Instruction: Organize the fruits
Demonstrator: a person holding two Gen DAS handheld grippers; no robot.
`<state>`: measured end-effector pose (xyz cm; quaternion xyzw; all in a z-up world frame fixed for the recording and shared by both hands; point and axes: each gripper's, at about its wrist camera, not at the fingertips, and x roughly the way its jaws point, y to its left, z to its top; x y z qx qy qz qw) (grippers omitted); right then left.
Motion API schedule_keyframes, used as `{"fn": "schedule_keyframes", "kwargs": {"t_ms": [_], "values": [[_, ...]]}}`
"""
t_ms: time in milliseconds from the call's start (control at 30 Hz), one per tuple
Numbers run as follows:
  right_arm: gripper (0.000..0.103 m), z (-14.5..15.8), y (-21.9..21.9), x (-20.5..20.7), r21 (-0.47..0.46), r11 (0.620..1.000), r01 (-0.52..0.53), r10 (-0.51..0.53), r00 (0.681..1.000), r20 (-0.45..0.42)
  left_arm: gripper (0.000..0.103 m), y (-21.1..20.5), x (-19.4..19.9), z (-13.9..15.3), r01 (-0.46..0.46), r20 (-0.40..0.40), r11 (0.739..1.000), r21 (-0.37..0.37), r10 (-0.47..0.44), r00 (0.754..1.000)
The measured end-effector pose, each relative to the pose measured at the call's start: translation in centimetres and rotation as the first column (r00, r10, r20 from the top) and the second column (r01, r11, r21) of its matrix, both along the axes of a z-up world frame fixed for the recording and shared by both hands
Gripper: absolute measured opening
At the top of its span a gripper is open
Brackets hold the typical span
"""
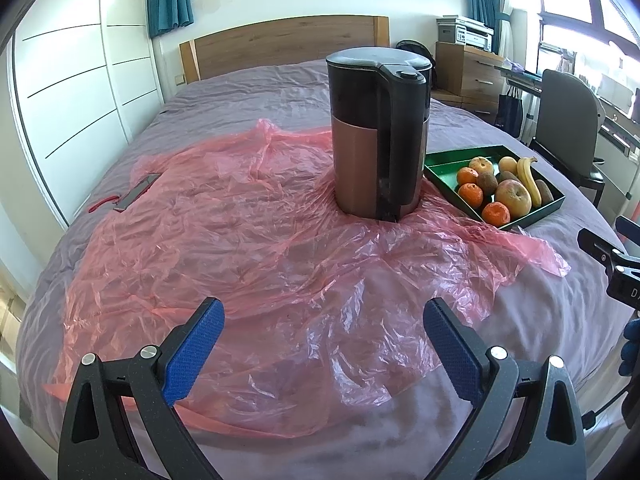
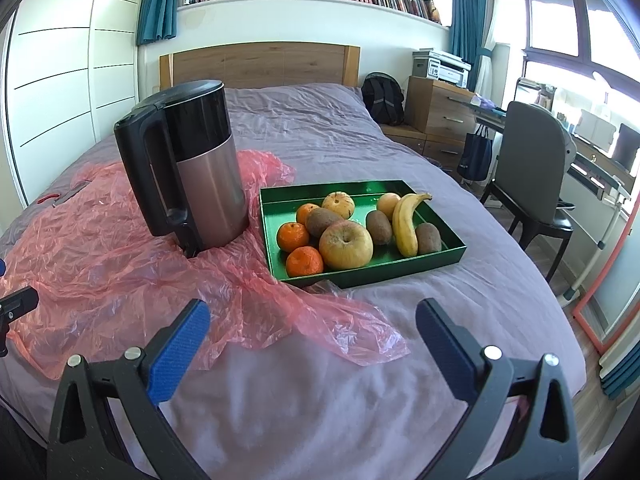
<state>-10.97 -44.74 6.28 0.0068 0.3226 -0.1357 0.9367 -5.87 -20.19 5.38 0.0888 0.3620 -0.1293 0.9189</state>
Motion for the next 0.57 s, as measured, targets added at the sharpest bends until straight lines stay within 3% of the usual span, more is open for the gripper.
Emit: {"fn": "schedule_keyframes", "kwargs": {"t_ms": [567], "values": [[0.103, 0.78, -0.01, 0.65, -0.006, 1.000, -0.003, 0.003, 1.000, 0.003, 0.098, 0.18, 0.48, -0.05, -0.005, -0.009, 1.000, 0.002, 0.005, 1.000]]}}
